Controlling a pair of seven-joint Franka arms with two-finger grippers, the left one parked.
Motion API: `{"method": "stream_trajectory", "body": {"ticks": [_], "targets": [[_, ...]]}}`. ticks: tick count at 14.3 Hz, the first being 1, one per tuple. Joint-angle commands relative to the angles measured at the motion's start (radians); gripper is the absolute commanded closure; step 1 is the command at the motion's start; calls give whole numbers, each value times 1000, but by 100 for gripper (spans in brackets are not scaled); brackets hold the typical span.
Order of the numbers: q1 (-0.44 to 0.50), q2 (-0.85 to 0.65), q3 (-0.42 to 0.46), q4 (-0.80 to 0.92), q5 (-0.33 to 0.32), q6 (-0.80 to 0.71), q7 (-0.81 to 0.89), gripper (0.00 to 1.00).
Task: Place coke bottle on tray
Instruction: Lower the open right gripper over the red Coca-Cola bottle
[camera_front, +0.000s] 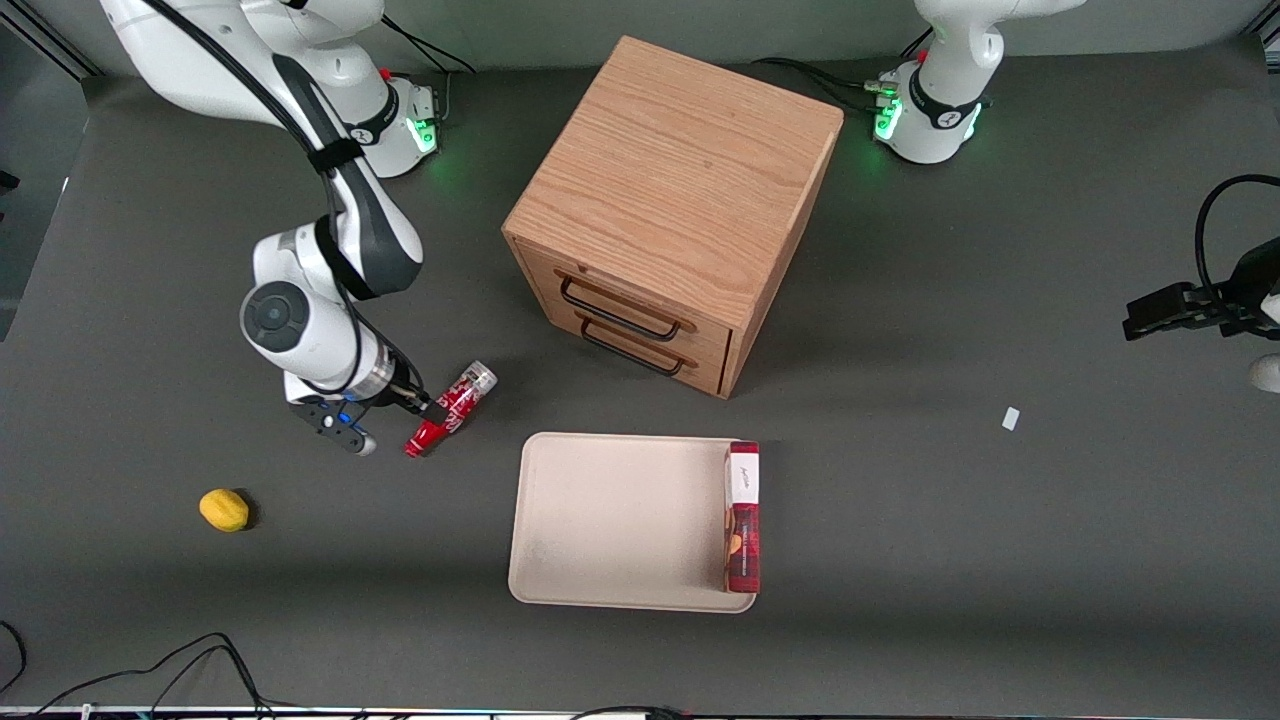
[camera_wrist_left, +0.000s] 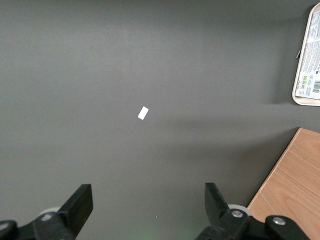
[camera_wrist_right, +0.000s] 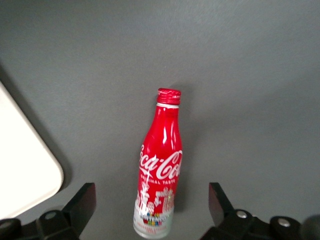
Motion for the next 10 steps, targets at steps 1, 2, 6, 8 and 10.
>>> {"method": "stream_trajectory", "body": {"ticks": [1, 2, 6, 8, 10], "targets": [[7, 66, 0, -1, 22, 68, 30, 0], [7, 88, 0, -3, 22, 81, 32, 0], [7, 139, 0, -1, 22, 108, 30, 0], [7, 154, 0, -1, 22, 136, 30, 0], [7, 169, 2, -1, 22, 157, 30, 0]]}}
